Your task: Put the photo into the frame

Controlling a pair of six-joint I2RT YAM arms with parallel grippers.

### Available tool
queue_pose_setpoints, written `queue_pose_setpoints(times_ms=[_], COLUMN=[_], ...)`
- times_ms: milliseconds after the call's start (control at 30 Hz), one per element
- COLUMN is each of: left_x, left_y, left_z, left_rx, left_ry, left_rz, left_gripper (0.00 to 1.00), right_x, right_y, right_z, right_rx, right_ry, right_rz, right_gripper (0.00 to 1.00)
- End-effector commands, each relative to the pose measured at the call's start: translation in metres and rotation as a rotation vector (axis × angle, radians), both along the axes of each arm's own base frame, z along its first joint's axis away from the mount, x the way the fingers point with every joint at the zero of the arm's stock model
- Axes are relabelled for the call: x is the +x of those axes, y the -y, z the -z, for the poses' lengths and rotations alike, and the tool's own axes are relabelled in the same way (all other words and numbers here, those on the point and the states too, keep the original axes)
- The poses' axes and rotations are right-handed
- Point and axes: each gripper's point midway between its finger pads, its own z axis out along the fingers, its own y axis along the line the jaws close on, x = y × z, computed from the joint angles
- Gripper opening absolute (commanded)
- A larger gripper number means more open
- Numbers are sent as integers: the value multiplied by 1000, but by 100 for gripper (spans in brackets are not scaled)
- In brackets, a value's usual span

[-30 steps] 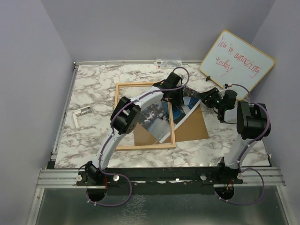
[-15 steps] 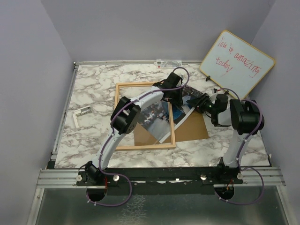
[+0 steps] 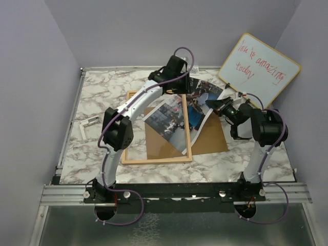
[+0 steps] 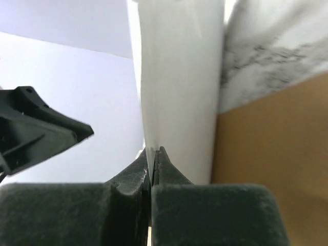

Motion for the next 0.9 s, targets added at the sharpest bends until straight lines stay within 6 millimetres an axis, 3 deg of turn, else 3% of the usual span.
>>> queue_pose_setpoints(times_ms=[0,233,367,600,733,867], left_x=[16,25,26,13,-12,-35], left_y=[-61,-114,-125,-106,-75,-53], left_z=[-40,-58,-78,-139,-178,-198], left_rx=[-1,3,-5,-96,-125,-152], left_ry=[41,60,108,257,386,440], left_rz=[-135,-234,-234,-134,-52,-7], left_gripper=[38,49,57,71,86,93], right_x=[-1,-4,-9,-8,-7,-7], right_y=[-1,3,4,22,23,16], right_z=[-94,-171,-204,-249,-264,-269], right_rx=[79,5,-35,-76,-61,28], right_ry=[248,359,387,324,257,159], right_rz=[-15,19,31,177,212,187], right_gripper=[1,1,1,1,1,1])
